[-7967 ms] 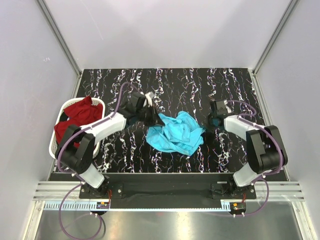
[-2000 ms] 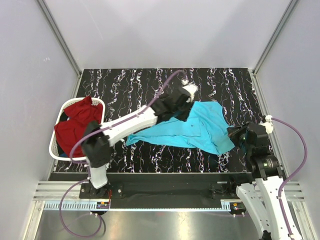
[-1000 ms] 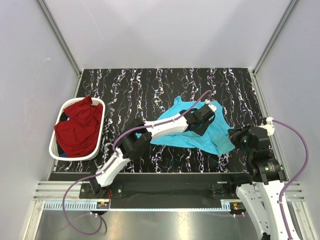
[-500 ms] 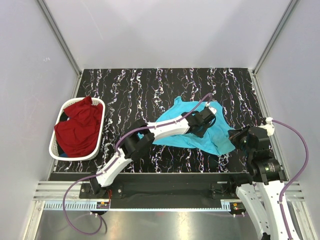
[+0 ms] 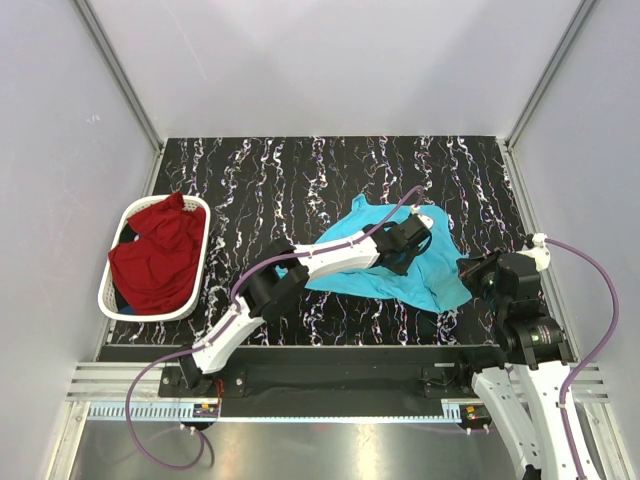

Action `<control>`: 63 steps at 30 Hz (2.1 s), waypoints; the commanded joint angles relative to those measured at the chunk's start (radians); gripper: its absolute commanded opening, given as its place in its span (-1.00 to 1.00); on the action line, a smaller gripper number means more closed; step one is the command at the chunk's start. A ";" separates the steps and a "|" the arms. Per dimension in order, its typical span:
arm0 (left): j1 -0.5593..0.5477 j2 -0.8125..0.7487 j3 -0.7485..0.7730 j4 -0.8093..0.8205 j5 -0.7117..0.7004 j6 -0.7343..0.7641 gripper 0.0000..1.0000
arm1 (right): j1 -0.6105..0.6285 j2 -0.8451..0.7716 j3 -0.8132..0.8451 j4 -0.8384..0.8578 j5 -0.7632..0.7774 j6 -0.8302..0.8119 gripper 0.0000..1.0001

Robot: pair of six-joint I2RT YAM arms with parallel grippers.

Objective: Fold and stack the t-shirts
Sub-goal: Flatten the tshirt out

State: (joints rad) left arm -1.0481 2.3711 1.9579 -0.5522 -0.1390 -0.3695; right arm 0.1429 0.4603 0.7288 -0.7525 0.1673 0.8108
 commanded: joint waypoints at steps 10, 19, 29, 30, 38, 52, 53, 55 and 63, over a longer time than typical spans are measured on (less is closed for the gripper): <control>0.003 -0.059 0.044 -0.006 0.056 0.007 -0.93 | -0.003 0.015 0.008 0.019 0.005 0.016 -1.00; 0.031 -0.049 0.058 -0.006 0.088 0.004 -0.82 | -0.003 0.041 0.011 0.039 0.006 0.018 -1.00; 0.043 -0.102 0.059 -0.006 0.105 0.003 -1.00 | -0.002 0.072 0.008 0.050 0.009 0.016 -1.00; 0.046 -0.116 0.055 -0.006 0.110 0.001 -1.00 | -0.002 0.081 0.008 0.051 0.011 0.016 -1.00; 0.083 -0.271 -0.004 -0.006 0.133 -0.005 -1.00 | -0.003 0.123 0.034 0.054 0.050 0.016 -1.00; 0.215 -0.717 -0.159 -0.179 -0.156 0.095 -1.00 | -0.003 0.319 0.329 0.018 0.260 -0.071 -1.00; 0.221 -0.752 -0.156 -0.202 -0.259 0.121 -1.00 | -0.003 0.337 0.366 0.016 0.280 -0.082 -1.00; 0.226 -0.872 -0.157 -0.203 -0.380 0.191 -1.00 | -0.003 0.388 0.478 0.007 0.305 -0.110 -1.00; 0.226 -1.225 -0.002 -0.262 -0.749 0.204 -1.00 | -0.005 0.518 0.956 -0.201 0.392 -0.180 -1.00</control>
State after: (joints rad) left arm -0.8207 1.2678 1.8835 -0.7956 -0.6819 -0.1841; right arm 0.1429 0.9844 1.5341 -0.8524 0.4408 0.6769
